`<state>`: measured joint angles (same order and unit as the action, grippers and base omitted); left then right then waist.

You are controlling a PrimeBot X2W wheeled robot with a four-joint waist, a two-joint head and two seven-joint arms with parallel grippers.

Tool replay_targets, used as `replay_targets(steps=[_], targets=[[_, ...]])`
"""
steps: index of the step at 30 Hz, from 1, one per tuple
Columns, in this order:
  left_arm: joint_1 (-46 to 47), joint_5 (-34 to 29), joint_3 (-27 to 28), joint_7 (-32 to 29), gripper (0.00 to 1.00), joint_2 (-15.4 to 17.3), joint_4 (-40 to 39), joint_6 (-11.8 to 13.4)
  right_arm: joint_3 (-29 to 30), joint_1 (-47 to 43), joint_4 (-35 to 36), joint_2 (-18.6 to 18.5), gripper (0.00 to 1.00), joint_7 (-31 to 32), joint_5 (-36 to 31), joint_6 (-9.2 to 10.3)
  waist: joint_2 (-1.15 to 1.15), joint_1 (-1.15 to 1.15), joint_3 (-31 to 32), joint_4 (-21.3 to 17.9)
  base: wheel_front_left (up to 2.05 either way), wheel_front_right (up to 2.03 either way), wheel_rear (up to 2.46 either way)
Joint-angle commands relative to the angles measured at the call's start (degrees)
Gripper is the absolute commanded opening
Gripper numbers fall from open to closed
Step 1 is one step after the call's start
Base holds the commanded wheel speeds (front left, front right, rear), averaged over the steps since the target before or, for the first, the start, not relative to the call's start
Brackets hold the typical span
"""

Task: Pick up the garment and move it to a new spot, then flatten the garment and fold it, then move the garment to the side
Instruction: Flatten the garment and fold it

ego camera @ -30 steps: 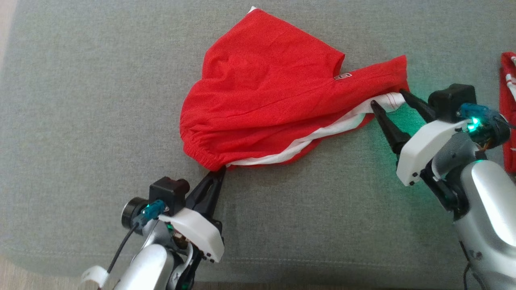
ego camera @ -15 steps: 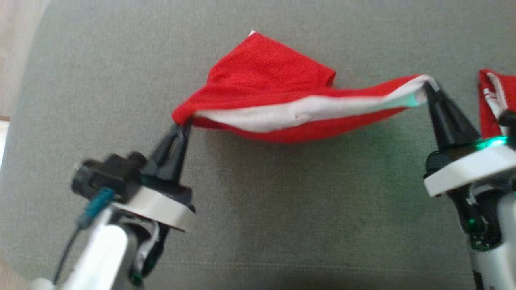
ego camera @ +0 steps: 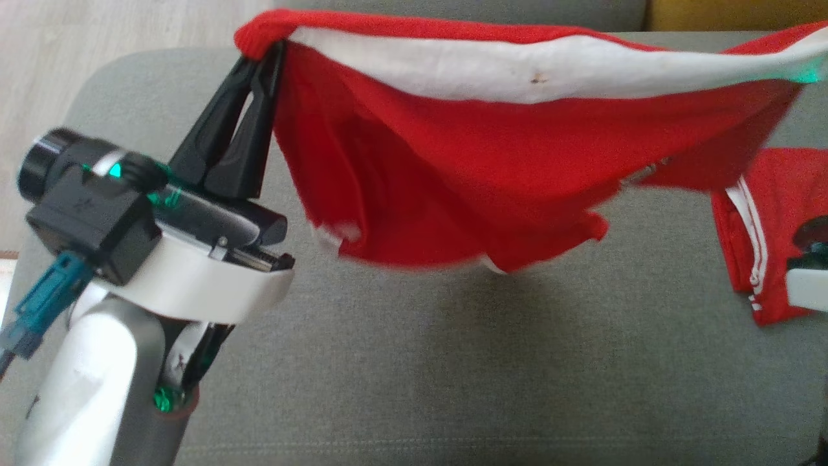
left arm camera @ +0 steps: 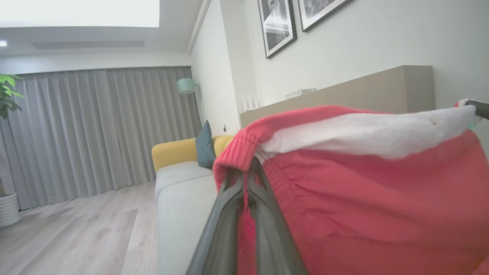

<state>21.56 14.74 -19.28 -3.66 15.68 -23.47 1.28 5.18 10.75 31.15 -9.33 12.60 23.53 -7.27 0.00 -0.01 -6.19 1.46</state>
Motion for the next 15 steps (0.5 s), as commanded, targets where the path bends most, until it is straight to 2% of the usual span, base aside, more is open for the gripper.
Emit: replay_targets(steps=[1, 5, 9, 12, 15], targets=[[3.6, 0.0, 2.9, -0.5, 0.00, 1.6, -2.3, -0.2, -0.6, 1.9, 2.5, 0.4, 0.00, 0.8, -0.3, -0.22, 0.00, 0.01, 0.0, -0.4, 0.00, 0.00, 0.00], [5.8, 1.2, 3.0, -1.4, 0.00, 1.2, -2.3, -0.6, -0.5, 3.7, 3.6, 0.8, 0.00, 2.0, 0.2, -0.22, 0.00, 0.01, -1.2, -0.9, 0.00, 0.00, 0.00], [9.1, 3.3, 2.5, -1.1, 0.00, 0.0, 1.2, -1.8, -1.6, 6.8, 1.0, 1.0, 0.00, 2.6, 1.5, -0.22, 0.00, 0.01, -3.6, -1.1, 0.00, 0.00, 0.00], [14.1, 5.4, 2.6, 0.3, 0.00, -1.7, 7.9, -3.2, -2.9, 12.1, -4.3, 0.1, 0.00, 1.7, 2.7, -0.22, 0.00, 0.01, -5.8, -1.0, 0.00, 0.00, 0.00], [20.8, 7.2, 3.1, 3.3, 0.00, -4.1, 18.2, -4.5, -4.9, 20.4, -12.8, -1.3, 0.00, -0.5, 4.5, -0.22, 0.00, 0.01, -7.3, -1.2, 0.00, 0.00, 0.00]])
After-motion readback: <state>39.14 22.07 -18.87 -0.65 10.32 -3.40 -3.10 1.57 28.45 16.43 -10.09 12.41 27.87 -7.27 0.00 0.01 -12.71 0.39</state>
